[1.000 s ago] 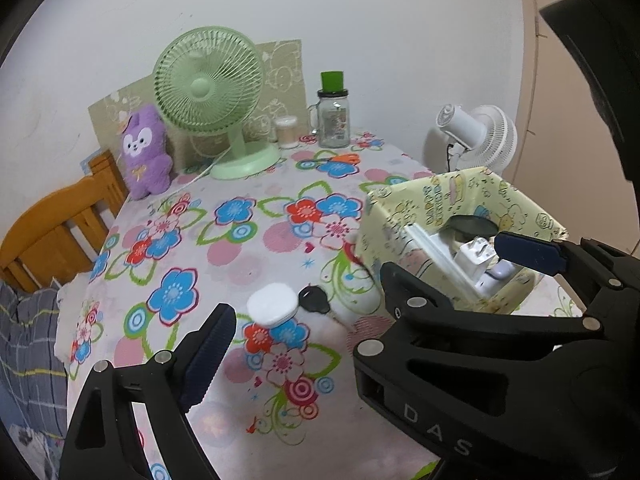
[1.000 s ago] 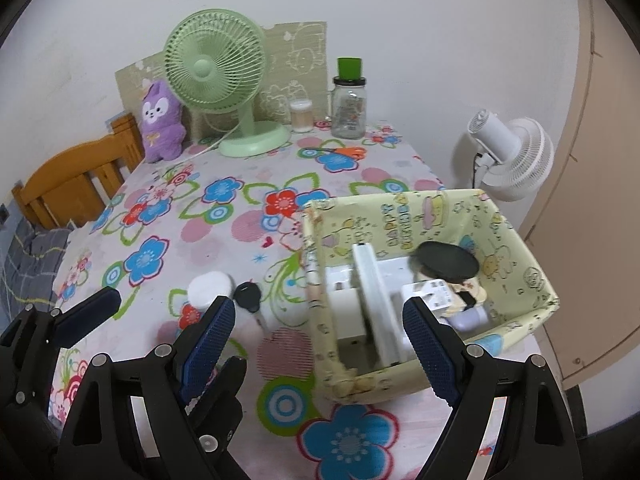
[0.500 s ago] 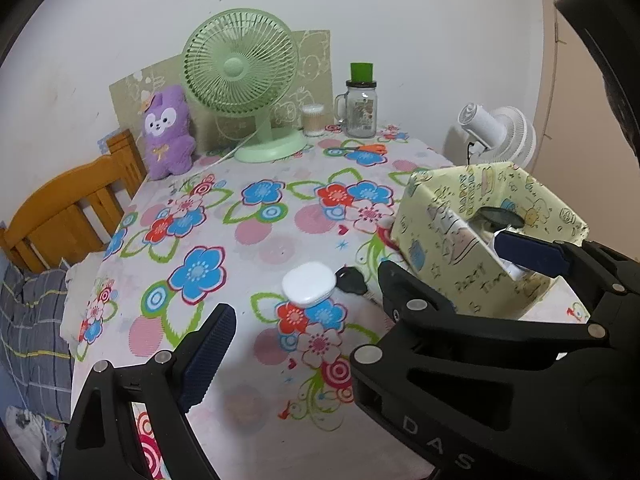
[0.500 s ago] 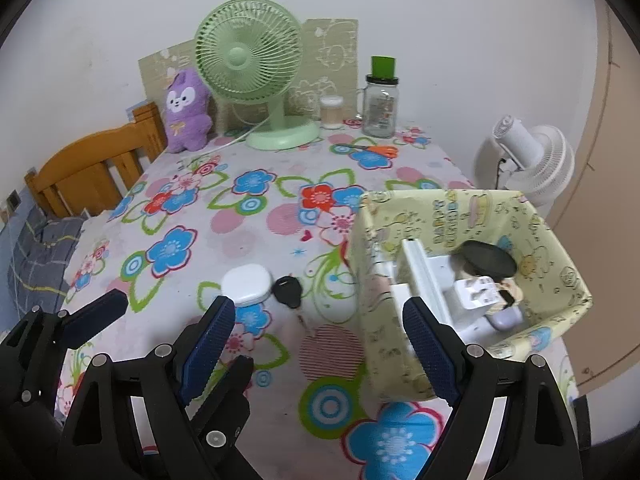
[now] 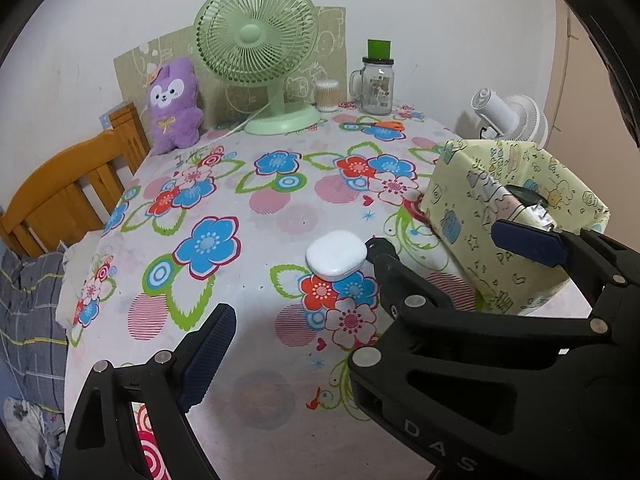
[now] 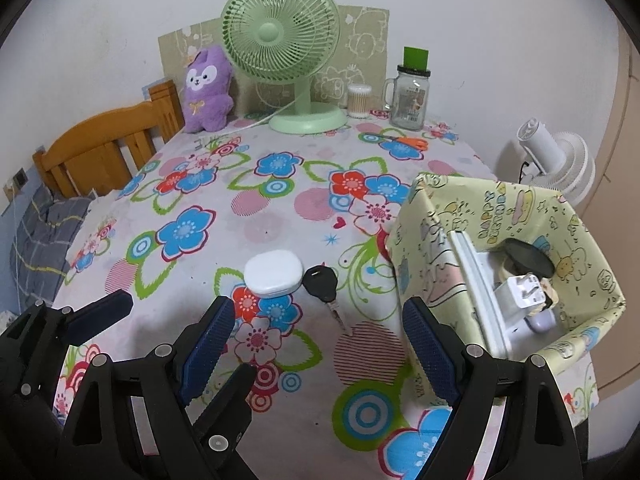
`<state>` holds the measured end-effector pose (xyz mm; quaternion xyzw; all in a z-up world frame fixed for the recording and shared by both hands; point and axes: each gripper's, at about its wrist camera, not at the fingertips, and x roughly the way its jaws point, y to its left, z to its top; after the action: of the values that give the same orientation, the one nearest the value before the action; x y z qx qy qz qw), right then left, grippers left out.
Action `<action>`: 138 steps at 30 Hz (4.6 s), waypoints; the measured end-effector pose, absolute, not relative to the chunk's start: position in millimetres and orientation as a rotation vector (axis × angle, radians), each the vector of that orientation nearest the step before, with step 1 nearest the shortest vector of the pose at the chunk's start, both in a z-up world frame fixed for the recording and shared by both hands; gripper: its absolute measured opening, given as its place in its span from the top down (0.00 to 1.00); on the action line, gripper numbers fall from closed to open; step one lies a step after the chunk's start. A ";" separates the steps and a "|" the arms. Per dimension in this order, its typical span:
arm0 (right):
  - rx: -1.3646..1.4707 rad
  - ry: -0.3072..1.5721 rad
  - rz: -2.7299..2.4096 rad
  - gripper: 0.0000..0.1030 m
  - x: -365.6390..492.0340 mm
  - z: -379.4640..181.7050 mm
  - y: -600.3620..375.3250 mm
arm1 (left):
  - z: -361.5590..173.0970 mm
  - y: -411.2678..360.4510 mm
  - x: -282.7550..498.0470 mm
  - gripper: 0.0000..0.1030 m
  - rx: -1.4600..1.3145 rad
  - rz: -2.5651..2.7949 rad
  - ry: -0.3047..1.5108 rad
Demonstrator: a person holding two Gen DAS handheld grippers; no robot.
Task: Organize rigid objects
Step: 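Grasp the white earbud case with the left gripper while the right grasps the black key, then lift and carry the earbud case with the left gripper while the right carries the key over the box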
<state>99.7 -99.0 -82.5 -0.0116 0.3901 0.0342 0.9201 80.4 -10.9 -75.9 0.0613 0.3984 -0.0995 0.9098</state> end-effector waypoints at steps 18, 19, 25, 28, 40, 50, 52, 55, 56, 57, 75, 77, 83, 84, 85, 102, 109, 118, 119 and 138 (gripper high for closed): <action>-0.044 0.862 0.062 0.36 136.4 -106.7 -86.9 | -101.4 -1.3 120.8 0.11 0.112 -0.252 0.892; -0.041 0.868 0.058 0.38 138.6 -108.7 -87.6 | -103.2 -2.0 123.6 0.11 0.112 -0.258 0.897; -0.004 0.925 0.033 0.45 155.1 -122.8 -94.6 | -114.1 -7.5 139.6 0.11 0.108 -0.283 0.927; 0.017 0.953 0.012 0.50 161.9 -129.4 -99.0 | -118.4 -11.4 145.6 0.11 0.118 -0.298 0.938; 0.037 1.023 0.010 0.55 181.3 -145.5 -103.1 | -132.0 -14.2 164.3 0.11 0.130 -0.335 0.972; -0.004 1.015 0.024 0.66 193.0 -147.7 -96.8 | -135.3 -10.5 174.5 0.11 0.107 -0.326 0.969; -0.005 1.017 0.027 0.66 195.7 -147.3 -97.9 | -135.0 -11.3 177.6 0.11 0.104 -0.325 0.963; 0.000 1.004 0.009 0.66 197.5 -146.3 -100.3 | -134.7 -12.2 180.0 0.11 0.095 -0.332 0.953; -0.001 1.000 0.005 0.66 197.9 -145.9 -100.8 | -134.8 -12.2 180.7 0.12 0.093 -0.333 0.952; -0.004 0.997 0.002 0.66 198.2 -145.7 -100.8 | -135.0 -11.8 181.5 0.13 0.087 -0.335 0.956; 0.015 0.977 0.014 0.66 193.1 -138.4 -96.9 | -125.7 -8.7 172.1 0.49 0.065 -0.353 0.939; 0.014 0.970 0.018 0.66 189.7 -135.9 -95.1 | -122.9 -6.4 167.6 0.49 0.064 -0.345 0.932; 0.012 0.947 0.028 0.66 175.8 -128.5 -89.2 | -116.1 -0.2 153.3 0.49 0.060 -0.326 0.912; 0.010 0.943 0.031 0.66 172.9 -127.1 -87.8 | -114.9 0.5 151.3 0.49 0.059 -0.323 0.910; 0.009 0.940 0.034 0.66 170.1 -126.3 -86.9 | -113.7 1.5 148.5 0.49 0.058 -0.320 0.907; 0.001 0.888 0.059 0.66 128.5 -104.9 -83.1 | -93.1 2.4 107.4 0.49 0.055 -0.287 0.858; 0.010 0.852 0.059 0.66 110.7 -89.2 -89.6 | -77.6 -2.9 90.3 0.49 0.058 -0.283 0.824; 0.020 0.820 0.064 0.66 94.0 -70.2 -99.4 | -59.2 -13.6 76.1 0.49 0.069 -0.275 0.796; 0.020 0.818 0.064 0.66 92.5 -68.5 -100.5 | -57.6 -14.5 75.1 0.49 0.069 -0.274 0.794; 0.024 0.757 0.076 0.66 71.9 -28.4 -121.0 | -20.2 -33.1 55.9 0.49 0.078 -0.260 0.736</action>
<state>71.9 -121.0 -28.4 0.0118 0.3696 0.0369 0.9284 55.9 -33.1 -20.2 0.0381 0.3586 -0.1267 0.9241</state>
